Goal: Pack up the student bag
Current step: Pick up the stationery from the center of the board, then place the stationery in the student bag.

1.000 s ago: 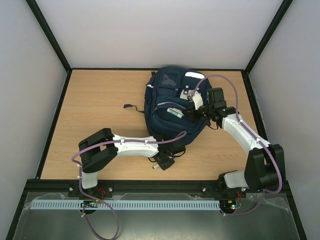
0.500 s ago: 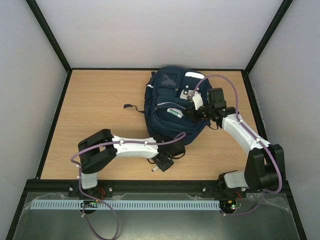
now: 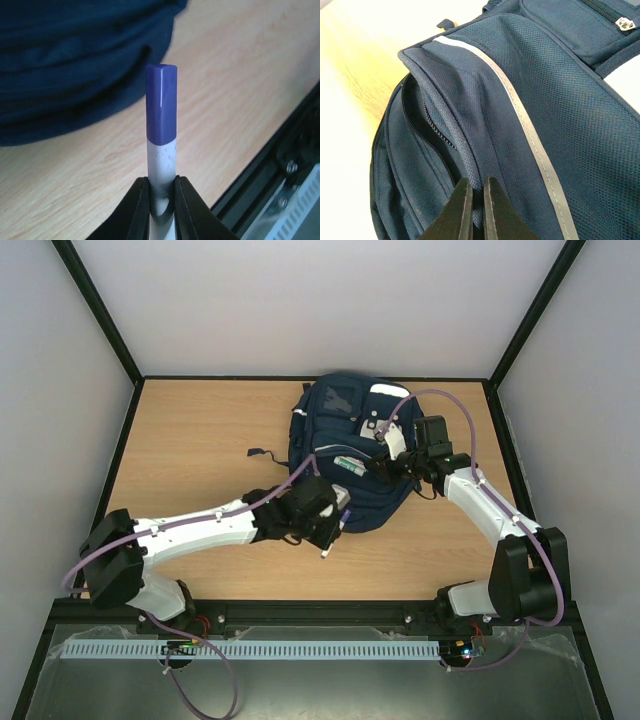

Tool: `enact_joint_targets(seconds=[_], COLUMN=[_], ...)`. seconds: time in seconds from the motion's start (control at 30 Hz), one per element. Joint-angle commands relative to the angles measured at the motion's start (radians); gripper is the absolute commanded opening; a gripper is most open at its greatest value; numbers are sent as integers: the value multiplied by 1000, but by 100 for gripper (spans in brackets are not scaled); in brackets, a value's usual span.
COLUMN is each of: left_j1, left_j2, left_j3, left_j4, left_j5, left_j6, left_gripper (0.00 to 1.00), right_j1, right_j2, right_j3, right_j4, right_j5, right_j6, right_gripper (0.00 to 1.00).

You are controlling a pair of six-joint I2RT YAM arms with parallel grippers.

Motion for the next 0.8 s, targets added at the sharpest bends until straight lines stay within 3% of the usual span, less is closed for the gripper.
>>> enact_joint_targets(seconds=[0.0, 0.3, 0.77], left_j1=[59, 119, 219], left_j2=[-43, -27, 127], left_j3=[-82, -108, -74], left_j4=[234, 413, 579], left_j5=[23, -104, -46], left_j6=[-211, -450, -823], left_gripper=[2, 2, 2], right_j1=[1, 1, 1], right_j2=[6, 0, 0], right_j3=[17, 16, 15], right_j4=[-34, -32, -34], right_j5=[-27, -27, -25], right_j6=[3, 6, 1], right_gripper=[1, 1, 1])
